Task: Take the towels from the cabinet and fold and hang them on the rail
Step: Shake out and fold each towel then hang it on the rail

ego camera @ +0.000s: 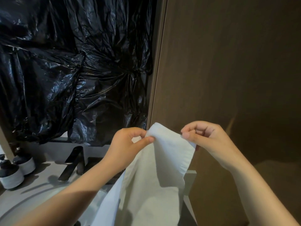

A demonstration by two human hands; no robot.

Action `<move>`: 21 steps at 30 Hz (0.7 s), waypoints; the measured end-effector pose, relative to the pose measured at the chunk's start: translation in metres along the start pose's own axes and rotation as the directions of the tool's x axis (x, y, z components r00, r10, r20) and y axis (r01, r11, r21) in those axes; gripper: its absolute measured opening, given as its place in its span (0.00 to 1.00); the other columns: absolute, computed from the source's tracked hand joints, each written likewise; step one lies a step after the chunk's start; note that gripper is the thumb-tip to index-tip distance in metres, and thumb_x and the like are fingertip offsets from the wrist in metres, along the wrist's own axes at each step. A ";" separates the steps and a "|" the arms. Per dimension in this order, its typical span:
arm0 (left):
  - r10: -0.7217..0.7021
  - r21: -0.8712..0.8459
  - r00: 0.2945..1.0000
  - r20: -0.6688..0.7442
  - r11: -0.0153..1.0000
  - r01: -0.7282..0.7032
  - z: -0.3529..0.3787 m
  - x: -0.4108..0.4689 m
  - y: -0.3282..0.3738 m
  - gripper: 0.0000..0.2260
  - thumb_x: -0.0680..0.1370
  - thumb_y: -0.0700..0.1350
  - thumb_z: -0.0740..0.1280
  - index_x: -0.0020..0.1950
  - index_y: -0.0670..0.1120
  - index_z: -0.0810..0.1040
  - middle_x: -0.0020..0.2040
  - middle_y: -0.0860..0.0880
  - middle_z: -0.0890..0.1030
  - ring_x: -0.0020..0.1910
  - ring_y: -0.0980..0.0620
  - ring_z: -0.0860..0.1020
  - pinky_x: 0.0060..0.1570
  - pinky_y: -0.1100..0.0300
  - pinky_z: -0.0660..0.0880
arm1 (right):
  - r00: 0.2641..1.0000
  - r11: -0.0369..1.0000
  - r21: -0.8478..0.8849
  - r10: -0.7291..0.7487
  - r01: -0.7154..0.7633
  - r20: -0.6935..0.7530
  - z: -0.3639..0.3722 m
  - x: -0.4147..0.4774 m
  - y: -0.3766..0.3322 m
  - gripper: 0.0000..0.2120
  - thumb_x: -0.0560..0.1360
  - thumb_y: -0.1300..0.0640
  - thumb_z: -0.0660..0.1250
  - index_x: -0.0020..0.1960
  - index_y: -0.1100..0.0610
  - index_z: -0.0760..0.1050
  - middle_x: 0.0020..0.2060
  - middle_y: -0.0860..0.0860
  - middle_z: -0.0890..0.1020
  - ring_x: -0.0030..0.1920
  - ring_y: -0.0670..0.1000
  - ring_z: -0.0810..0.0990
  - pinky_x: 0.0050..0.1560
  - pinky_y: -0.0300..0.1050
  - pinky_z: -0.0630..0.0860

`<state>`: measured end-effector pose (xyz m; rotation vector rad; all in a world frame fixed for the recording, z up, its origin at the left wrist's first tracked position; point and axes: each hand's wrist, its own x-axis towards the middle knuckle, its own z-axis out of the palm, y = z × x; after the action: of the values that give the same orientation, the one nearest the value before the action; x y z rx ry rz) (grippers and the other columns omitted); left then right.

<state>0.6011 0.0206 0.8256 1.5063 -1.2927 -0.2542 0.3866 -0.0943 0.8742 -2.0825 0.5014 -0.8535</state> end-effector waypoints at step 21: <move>0.109 -0.092 0.990 0.088 0.991 -0.101 0.064 0.026 0.046 0.06 0.73 0.49 0.74 0.37 0.51 0.83 0.37 0.53 0.82 0.36 0.60 0.78 0.37 0.72 0.71 | 0.996 0.955 0.297 0.026 0.002 -0.091 -0.044 -0.035 -0.020 0.06 0.72 0.48 0.71 0.44 0.47 0.86 0.28 0.44 0.80 0.22 0.43 0.69 0.25 0.32 0.68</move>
<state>0.5384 -0.0286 0.8493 1.3612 -1.4125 -0.3120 0.3315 -0.0844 0.8959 -1.7693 0.4074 -0.9605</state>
